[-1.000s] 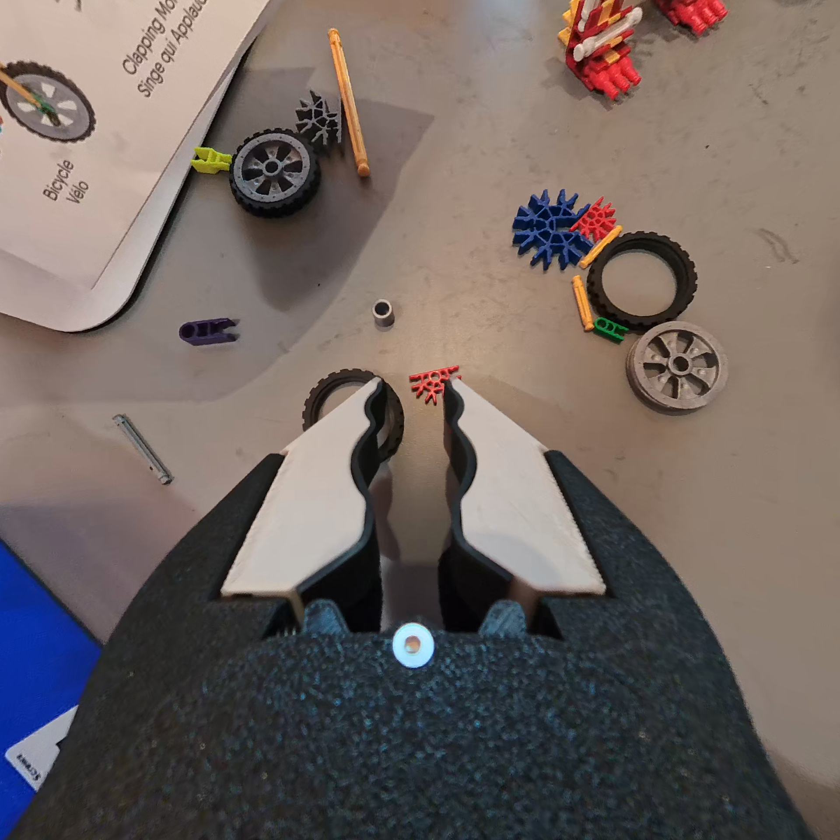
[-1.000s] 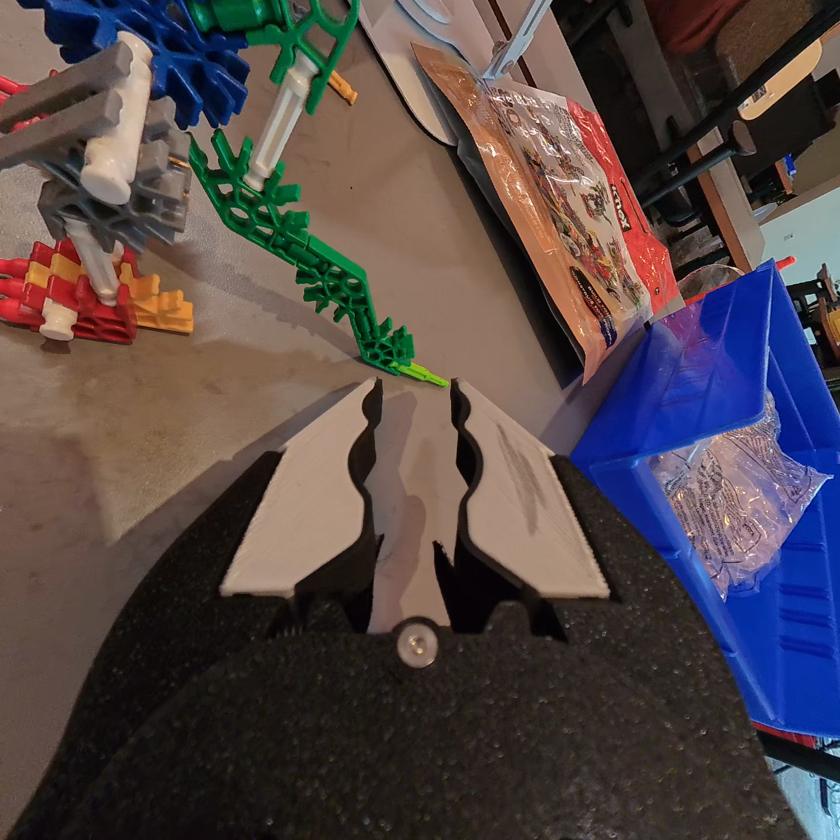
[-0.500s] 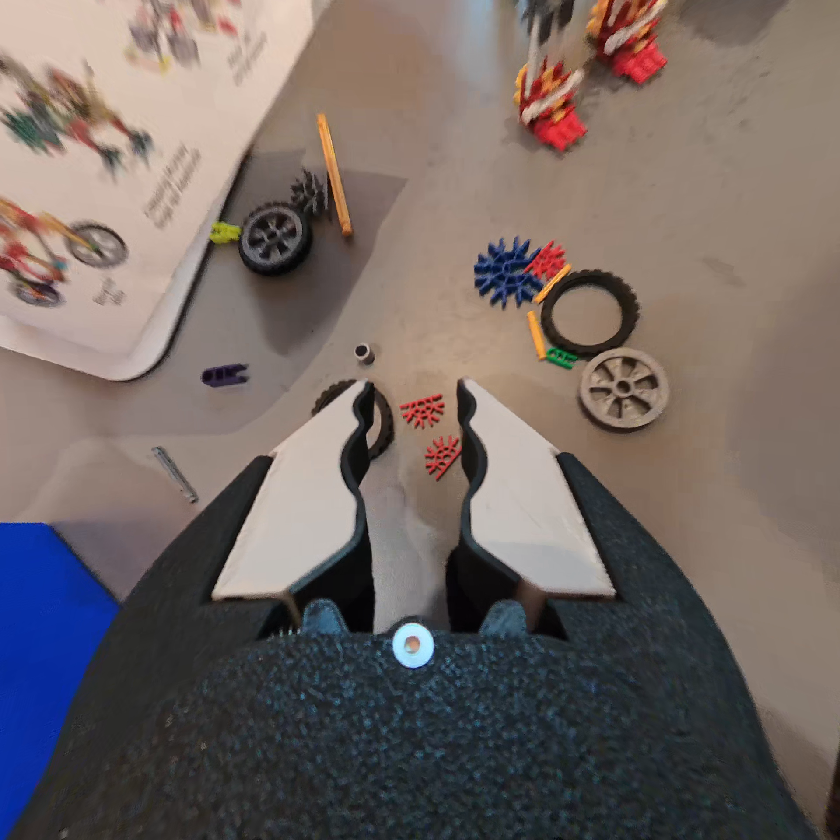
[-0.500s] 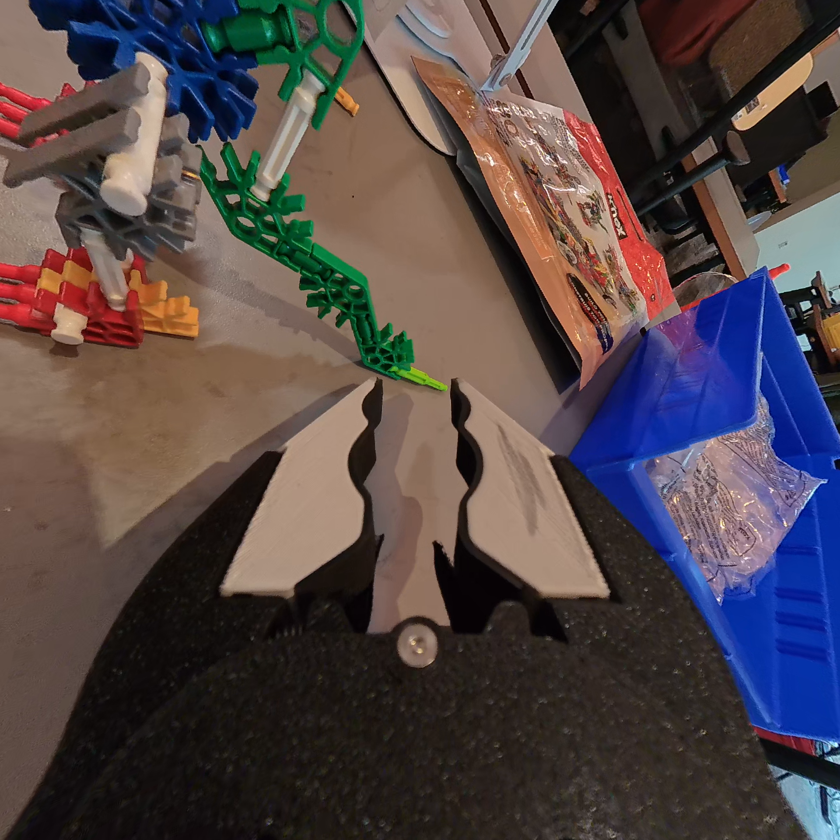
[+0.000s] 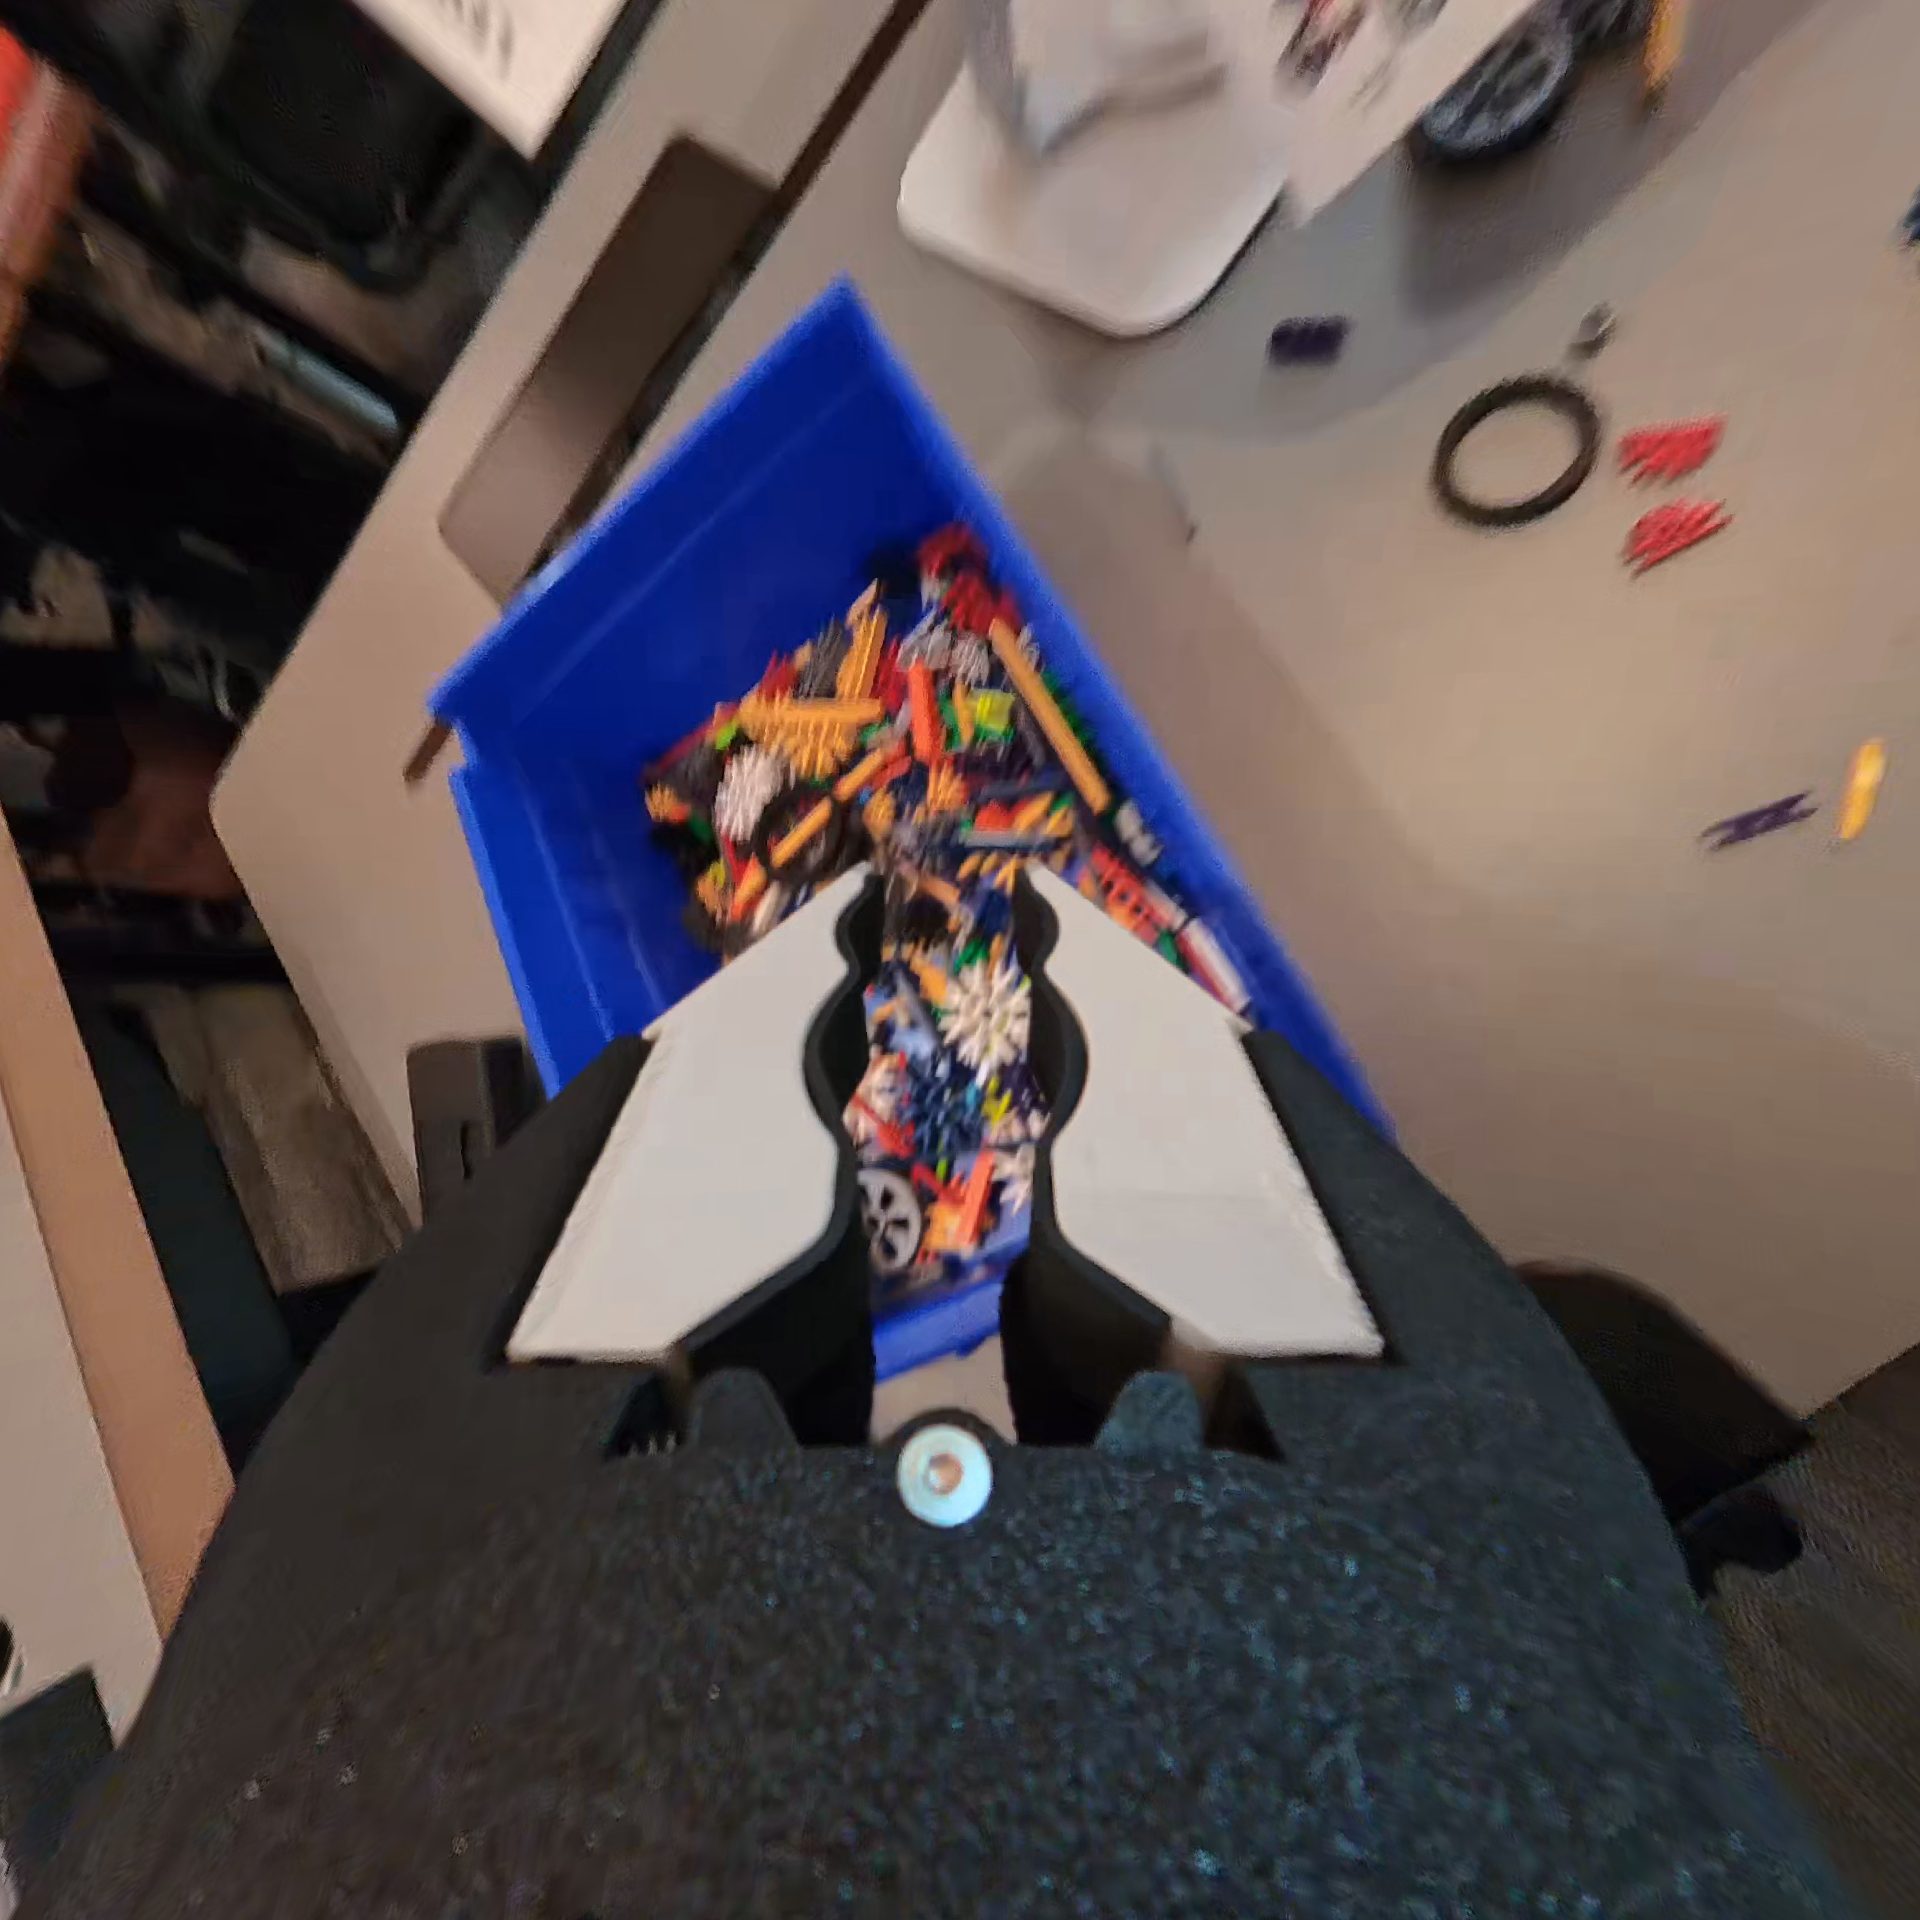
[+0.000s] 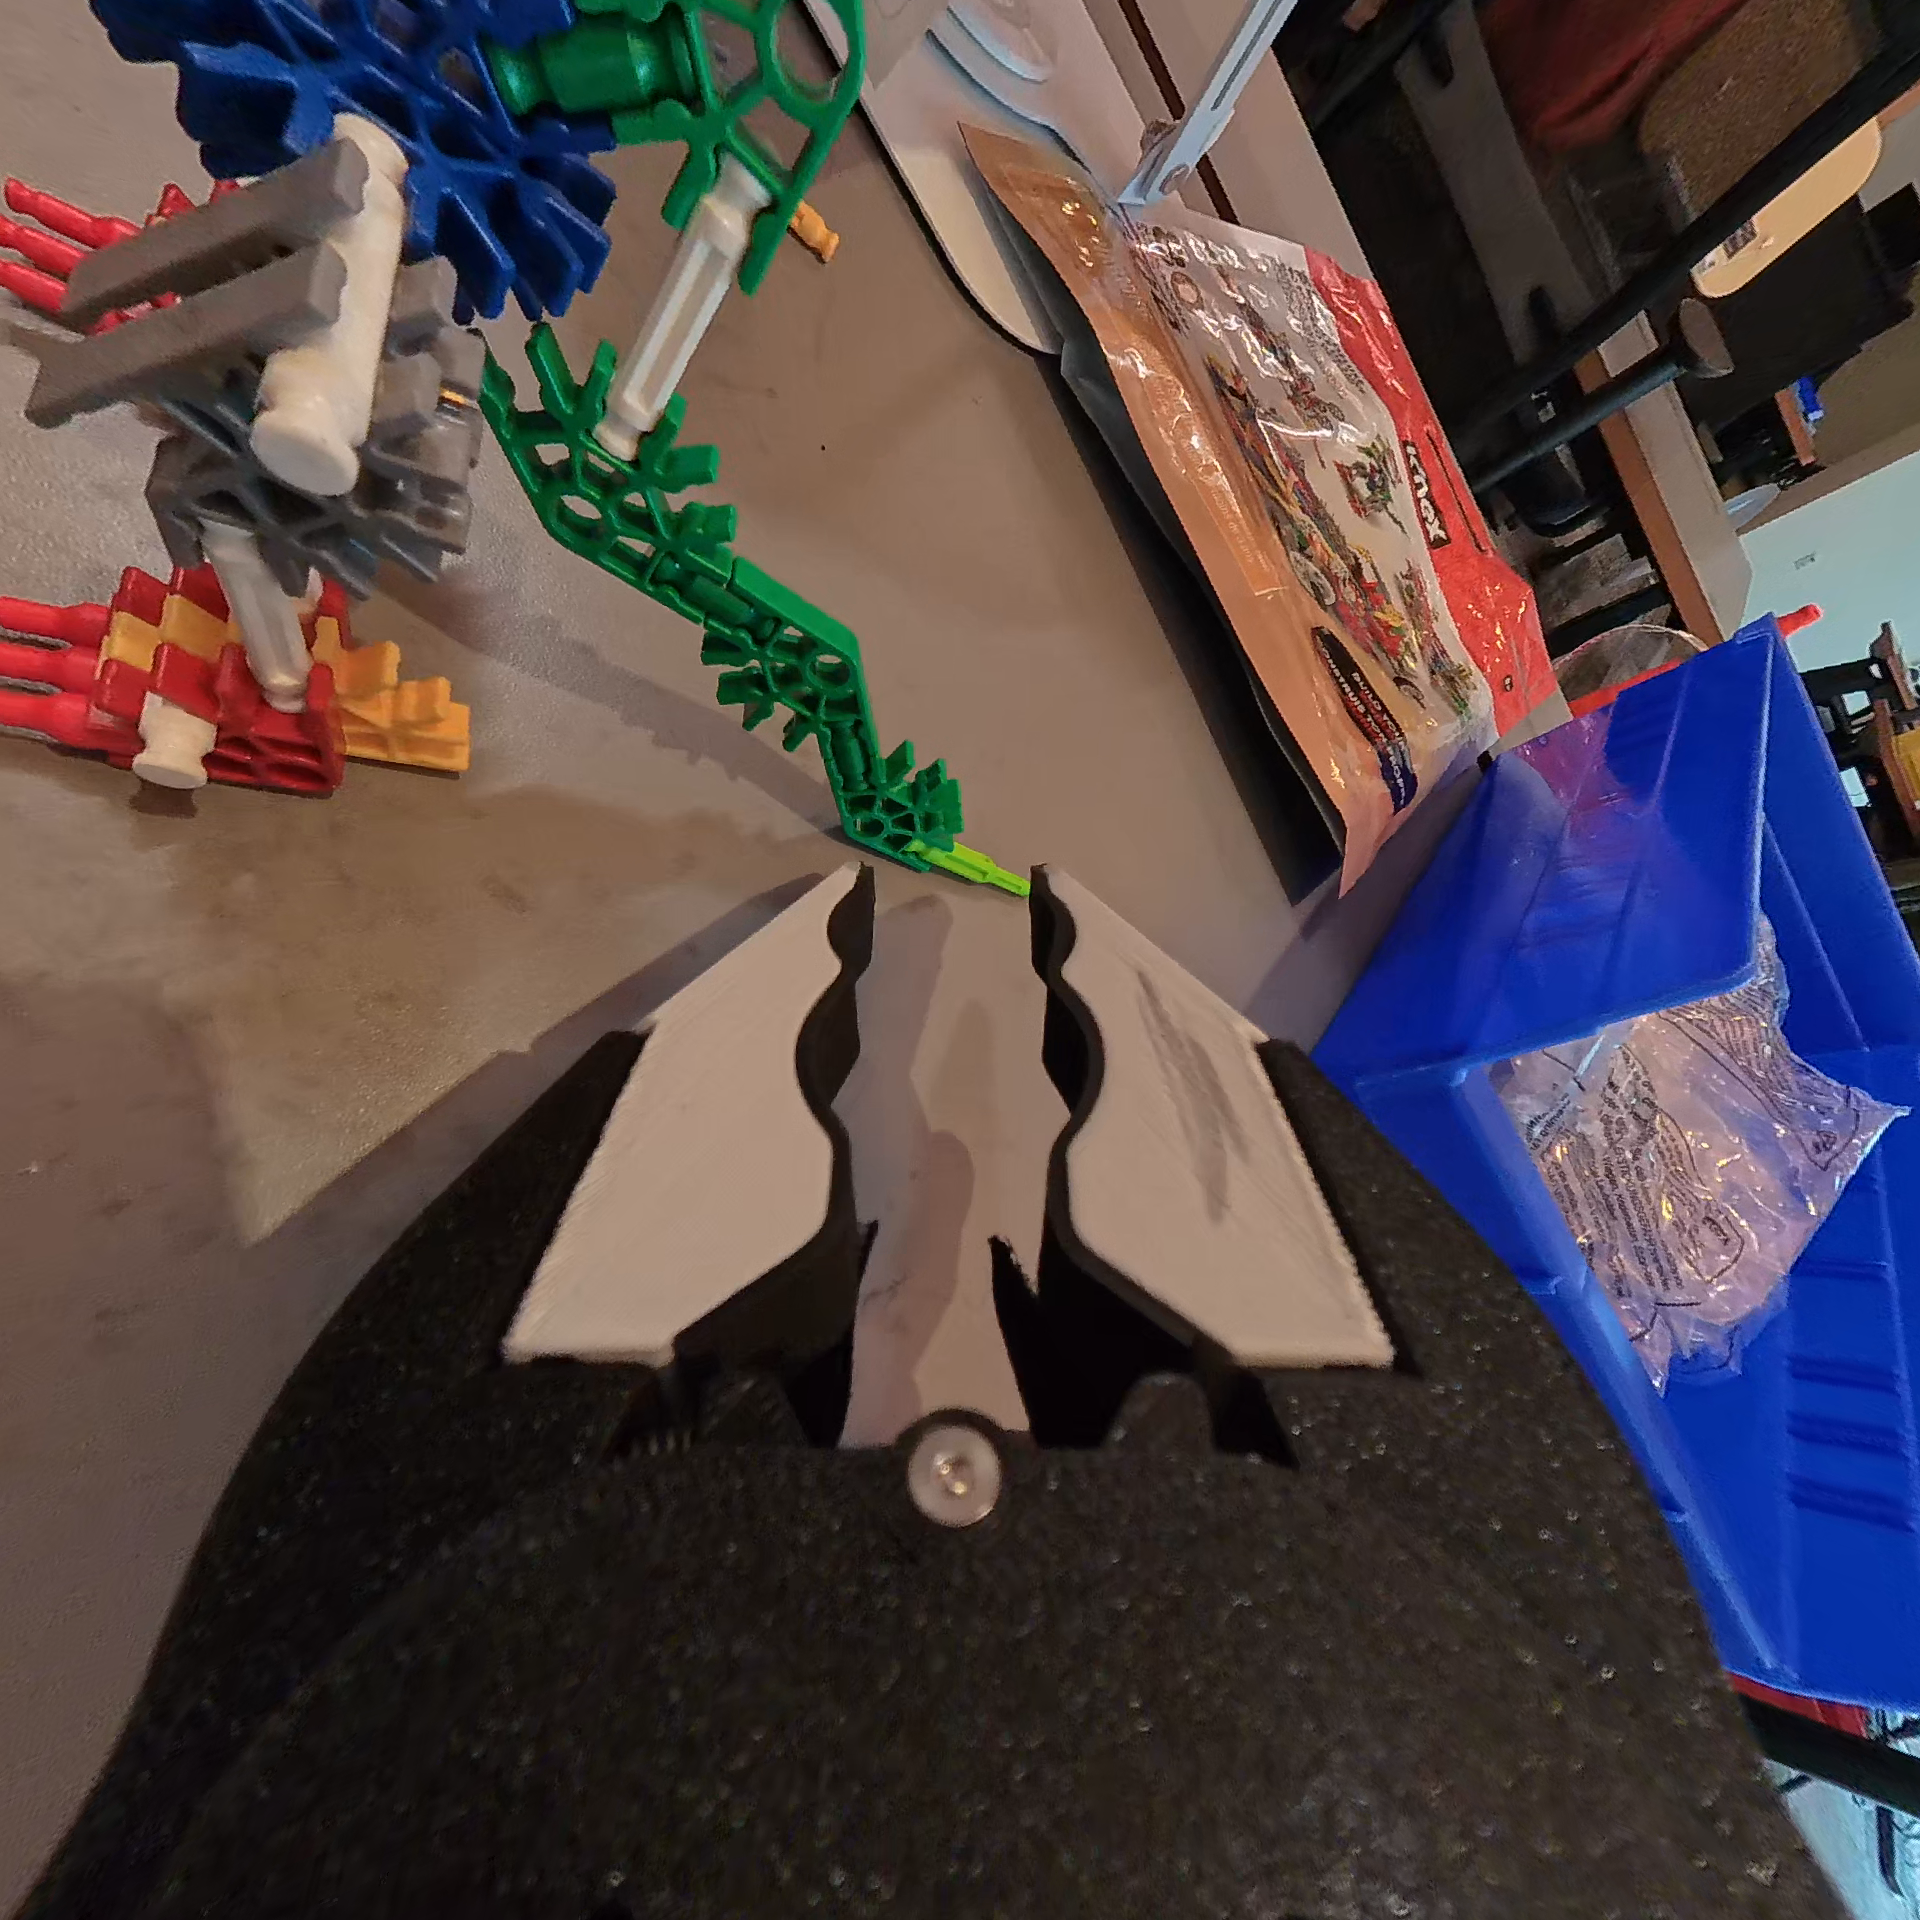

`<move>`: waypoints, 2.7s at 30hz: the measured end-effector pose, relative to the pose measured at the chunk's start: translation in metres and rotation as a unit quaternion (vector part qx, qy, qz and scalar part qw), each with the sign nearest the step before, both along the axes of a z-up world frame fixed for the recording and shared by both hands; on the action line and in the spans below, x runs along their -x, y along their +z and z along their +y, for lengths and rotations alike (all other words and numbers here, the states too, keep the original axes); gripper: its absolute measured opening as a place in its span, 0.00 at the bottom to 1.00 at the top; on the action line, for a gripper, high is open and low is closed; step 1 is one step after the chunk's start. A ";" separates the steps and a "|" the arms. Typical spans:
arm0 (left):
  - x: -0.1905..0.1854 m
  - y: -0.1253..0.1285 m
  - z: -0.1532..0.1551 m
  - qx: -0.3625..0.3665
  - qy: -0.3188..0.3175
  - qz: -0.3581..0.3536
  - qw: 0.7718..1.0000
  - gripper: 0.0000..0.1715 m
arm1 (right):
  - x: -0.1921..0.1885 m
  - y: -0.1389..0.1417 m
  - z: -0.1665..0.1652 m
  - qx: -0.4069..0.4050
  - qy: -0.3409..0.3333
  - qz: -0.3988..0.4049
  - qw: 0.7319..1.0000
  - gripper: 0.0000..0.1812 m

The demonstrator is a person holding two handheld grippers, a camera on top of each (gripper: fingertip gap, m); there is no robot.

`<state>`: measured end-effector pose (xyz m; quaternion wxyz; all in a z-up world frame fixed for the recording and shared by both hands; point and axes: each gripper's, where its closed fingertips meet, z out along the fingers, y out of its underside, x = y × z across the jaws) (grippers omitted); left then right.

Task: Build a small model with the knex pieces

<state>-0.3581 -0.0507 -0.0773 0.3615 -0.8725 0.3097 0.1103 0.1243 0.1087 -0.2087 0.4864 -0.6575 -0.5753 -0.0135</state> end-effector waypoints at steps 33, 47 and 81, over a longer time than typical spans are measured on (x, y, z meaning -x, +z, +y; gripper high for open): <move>0.087 -0.122 -0.007 0.214 0.065 0.010 0.975 0.04 | -0.002 -0.001 0.002 0.001 -0.006 -0.003 1.000 0.16; 0.063 -0.054 0.025 0.060 0.054 -0.001 0.997 0.03 | -0.002 0.002 0.001 -0.004 -0.005 0.000 1.000 0.16; -0.288 -0.087 0.019 0.090 -0.253 -0.243 0.932 0.03 | -0.003 0.014 0.001 -0.020 -0.011 0.016 1.000 0.16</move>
